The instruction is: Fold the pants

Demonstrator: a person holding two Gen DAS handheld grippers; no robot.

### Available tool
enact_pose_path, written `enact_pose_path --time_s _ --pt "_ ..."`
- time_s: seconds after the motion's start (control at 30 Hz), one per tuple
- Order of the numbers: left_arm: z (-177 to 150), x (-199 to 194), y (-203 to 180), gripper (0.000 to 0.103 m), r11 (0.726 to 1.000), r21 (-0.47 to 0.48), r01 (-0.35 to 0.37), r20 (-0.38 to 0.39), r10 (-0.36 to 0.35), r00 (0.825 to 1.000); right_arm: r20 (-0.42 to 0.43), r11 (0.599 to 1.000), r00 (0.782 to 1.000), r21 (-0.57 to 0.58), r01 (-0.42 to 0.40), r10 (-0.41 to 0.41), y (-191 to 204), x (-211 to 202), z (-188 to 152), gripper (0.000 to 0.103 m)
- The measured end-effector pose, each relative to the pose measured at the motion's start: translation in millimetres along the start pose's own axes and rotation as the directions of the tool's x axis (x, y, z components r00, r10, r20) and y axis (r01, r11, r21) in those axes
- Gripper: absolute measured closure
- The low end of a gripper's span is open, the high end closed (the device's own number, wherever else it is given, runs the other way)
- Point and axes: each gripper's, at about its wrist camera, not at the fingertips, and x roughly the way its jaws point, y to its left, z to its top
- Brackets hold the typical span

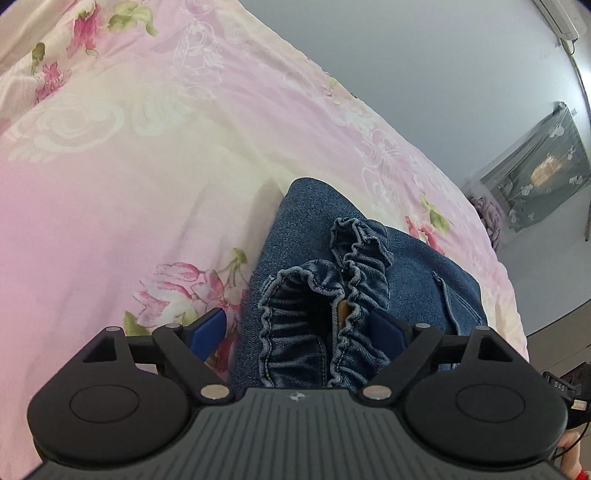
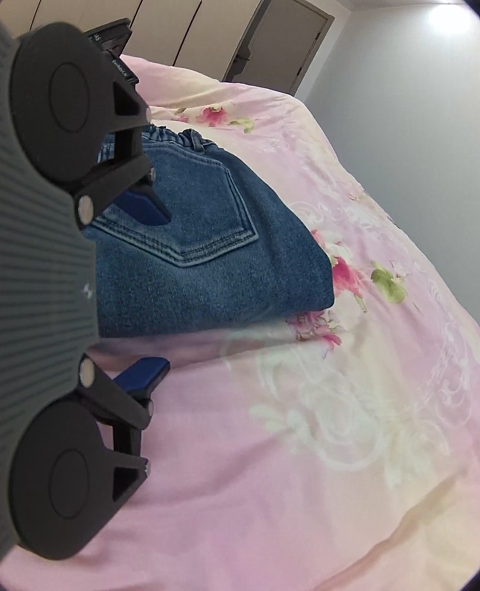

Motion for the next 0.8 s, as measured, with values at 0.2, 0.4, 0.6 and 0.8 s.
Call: enact_pose_path --time_s 0.2,0.4,0.6,0.8 --pt "-0.9 16.9 16.6 0.002 0.992 -0.089 0.093 -0.009 -0.094 0.996 -0.020 0.998 0.998 0.004 -0.057 0.057 -4.3 26.8 6.2 0.033" --pt "-1.1 18.9 9.6 0.008 0.992 -0.078 0.100 -0.009 -0.101 0.995 -0.004 0.997 0.997 0.007 -0.082 0.082 -6.5 29.1 5.4 0.050" --pt "1.1 7.2 10.4 0.012 0.989 -0.091 0.117 -0.017 -0.119 0.993 -0.018 0.997 0.997 0.008 -0.074 0.074 -5.0 25.7 7.0 0.053" --pt "0.8 13.0 -0.1 0.000 0.996 -0.020 0.089 -0.041 -0.090 0.995 -0.022 0.997 0.997 0.004 -0.071 0.071 -6.2 26.3 7.0 0.053"
